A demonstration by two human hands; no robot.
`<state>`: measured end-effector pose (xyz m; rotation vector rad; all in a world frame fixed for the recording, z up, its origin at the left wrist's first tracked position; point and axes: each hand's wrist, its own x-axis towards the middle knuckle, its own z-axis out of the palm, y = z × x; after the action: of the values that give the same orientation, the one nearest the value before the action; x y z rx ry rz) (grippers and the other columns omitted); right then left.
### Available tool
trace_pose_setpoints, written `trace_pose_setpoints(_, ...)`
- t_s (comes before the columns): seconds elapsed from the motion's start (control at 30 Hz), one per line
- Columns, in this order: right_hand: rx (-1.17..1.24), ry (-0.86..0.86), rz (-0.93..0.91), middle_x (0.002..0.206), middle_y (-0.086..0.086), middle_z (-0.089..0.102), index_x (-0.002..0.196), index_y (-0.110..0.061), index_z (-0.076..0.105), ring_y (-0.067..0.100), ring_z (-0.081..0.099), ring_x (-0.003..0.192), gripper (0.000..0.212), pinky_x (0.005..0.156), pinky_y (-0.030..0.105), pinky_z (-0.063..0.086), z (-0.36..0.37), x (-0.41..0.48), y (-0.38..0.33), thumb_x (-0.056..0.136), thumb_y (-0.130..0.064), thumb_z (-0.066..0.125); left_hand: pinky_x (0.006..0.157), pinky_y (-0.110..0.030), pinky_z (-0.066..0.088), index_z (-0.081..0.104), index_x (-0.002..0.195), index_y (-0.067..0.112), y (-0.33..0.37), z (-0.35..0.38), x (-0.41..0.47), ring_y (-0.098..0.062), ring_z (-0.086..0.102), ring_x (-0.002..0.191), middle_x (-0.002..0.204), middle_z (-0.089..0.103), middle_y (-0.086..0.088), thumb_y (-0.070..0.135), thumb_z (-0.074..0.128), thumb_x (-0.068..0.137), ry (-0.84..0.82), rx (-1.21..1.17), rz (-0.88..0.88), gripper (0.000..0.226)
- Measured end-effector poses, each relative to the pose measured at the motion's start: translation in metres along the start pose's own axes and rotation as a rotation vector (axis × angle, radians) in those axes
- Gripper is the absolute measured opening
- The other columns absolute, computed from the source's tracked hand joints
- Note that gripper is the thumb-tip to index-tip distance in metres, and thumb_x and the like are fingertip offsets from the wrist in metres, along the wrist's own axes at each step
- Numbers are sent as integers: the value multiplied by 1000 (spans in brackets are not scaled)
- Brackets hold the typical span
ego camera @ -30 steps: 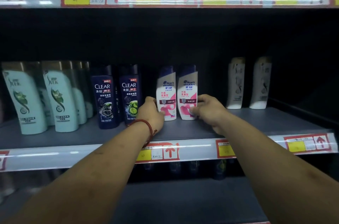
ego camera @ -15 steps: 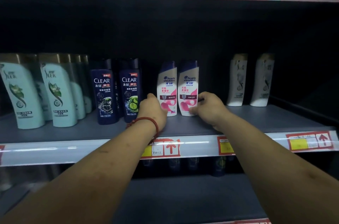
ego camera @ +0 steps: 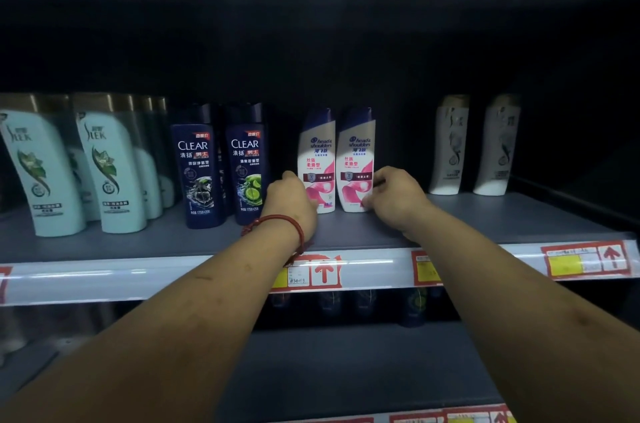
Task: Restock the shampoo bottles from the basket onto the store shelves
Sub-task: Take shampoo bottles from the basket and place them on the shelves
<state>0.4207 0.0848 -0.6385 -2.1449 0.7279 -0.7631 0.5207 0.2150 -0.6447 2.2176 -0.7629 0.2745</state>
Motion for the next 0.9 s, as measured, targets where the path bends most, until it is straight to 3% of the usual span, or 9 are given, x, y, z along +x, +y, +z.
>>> trace_pose_setpoints(0.33,-58,-5,-9,113,9,70,112,-12,61,26,65,106,28,96,42,54,0,2,0,87,-10,74,86,-34,51,54,124,1,-1,1,3,-31,61,109,123,61,-17,23,67,92,-21,26,9,41)
trace_pose_setpoints(0.43,-65,7,3,109,8,69,112,-8,63,25,65,103,30,88,37,54,-6,-4,-4,86,-14,77,68,-26,48,58,118,0,1,-4,-1,-27,64,97,116,64,-16,25,68,91,1,-8,-2,38)
trace_pose_setpoints(0.5,-58,10,3,106,8,69,112,-8,63,24,64,101,32,86,37,55,-15,-11,-6,85,-18,79,51,-18,37,59,110,-1,4,-12,-8,-19,58,76,107,65,-15,27,67,92,39,-37,5,34)
trace_pose_setpoints(0.57,-88,19,-18,107,8,68,120,-9,60,22,63,99,43,82,34,52,-28,-21,-5,84,-23,80,47,-16,31,58,109,0,9,-23,-19,-16,54,72,103,66,-15,26,65,92,45,-47,30,32)
trace_pose_setpoints(0.67,-186,33,-66,109,6,65,129,-10,57,21,60,98,52,80,27,44,-55,-46,-2,85,-28,79,72,-26,49,55,120,4,19,-40,-42,-26,63,96,114,65,-14,27,64,92,-1,-19,131,37)
trace_pose_setpoints(0.77,-303,3,-100,128,7,60,134,-14,54,22,58,109,56,85,26,42,-85,-78,2,86,-31,77,93,-32,49,52,132,11,37,-56,-68,-27,58,113,127,60,-10,33,64,90,-69,99,314,49)
trace_pose_setpoints(0.9,-399,-35,-134,140,6,54,140,-14,51,24,55,121,61,88,28,42,-127,-124,11,87,-30,76,102,-33,45,46,138,18,71,-59,-104,-21,53,120,133,55,-4,40,66,88,-186,169,492,58)
